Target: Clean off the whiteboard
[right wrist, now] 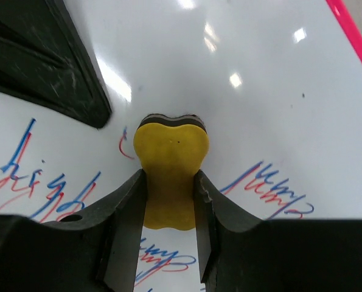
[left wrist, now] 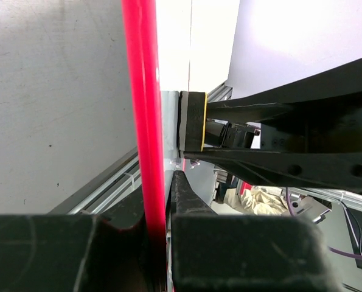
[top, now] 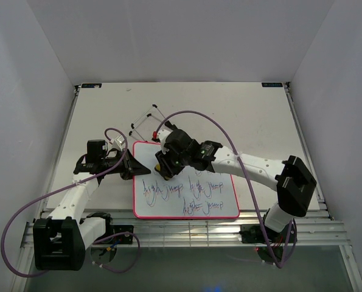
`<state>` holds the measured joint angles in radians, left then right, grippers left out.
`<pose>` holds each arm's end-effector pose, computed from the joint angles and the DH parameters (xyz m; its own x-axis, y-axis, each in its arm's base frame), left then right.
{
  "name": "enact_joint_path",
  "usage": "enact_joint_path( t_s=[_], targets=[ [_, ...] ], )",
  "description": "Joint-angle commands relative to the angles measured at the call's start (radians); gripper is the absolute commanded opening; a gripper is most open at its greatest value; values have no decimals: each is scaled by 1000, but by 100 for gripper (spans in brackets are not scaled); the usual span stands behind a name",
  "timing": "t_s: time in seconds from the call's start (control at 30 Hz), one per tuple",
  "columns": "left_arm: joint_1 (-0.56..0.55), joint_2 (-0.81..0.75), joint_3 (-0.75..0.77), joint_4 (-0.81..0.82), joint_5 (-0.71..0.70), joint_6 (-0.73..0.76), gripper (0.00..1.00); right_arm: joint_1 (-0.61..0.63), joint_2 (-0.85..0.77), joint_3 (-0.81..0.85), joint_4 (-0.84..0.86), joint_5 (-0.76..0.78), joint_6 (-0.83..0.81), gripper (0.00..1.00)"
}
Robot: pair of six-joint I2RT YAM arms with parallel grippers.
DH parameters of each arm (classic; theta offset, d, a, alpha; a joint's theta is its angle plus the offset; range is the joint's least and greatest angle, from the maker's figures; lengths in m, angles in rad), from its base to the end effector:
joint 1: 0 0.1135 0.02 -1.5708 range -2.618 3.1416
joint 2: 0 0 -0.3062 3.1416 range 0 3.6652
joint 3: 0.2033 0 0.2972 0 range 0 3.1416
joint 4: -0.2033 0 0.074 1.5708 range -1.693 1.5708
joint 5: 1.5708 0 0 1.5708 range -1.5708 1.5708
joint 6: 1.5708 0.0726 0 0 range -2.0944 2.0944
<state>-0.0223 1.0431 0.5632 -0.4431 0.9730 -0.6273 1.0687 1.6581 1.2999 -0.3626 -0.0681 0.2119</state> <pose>0.2196 -0.0649 0.2053 -0.9455 -0.3093 -0.1017 -0.0540 0.4570 -0.8878 0.2124 0.3971 0.2760 -0.4996 -0.4740 -0.7250 -0.8122 0.5473 0.2019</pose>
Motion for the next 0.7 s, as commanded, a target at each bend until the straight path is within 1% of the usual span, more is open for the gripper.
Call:
enact_joint_path(
  t_s=[0.0, 0.1, 0.2, 0.33, 0.43, 0.57, 0.67],
  targets=[
    [-11, -54, 27, 96, -85, 94, 0, 20, 3, -128, -144, 34, 35, 35],
    [-11, -54, 27, 98, -85, 92, 0, 23, -18, -130, -128, 8, 46, 35],
    [-10, -54, 27, 98, -83, 92, 0, 53, 2, -70, -137, -10, 47, 34],
    [-11, -55, 27, 96, -80, 94, 0, 97, 54, 56, -160, -9, 37, 34],
    [-11, -52, 27, 96, -77, 95, 0, 122, 86, 96, -191, -4, 32, 34],
    [-11, -52, 26, 98, -77, 95, 0, 142, 66, 82, -190, -10, 30, 34],
    [-11, -49, 27, 96, -73, 97, 0, 129, 65, 64, -196, 62, 27, 35]
  ],
)
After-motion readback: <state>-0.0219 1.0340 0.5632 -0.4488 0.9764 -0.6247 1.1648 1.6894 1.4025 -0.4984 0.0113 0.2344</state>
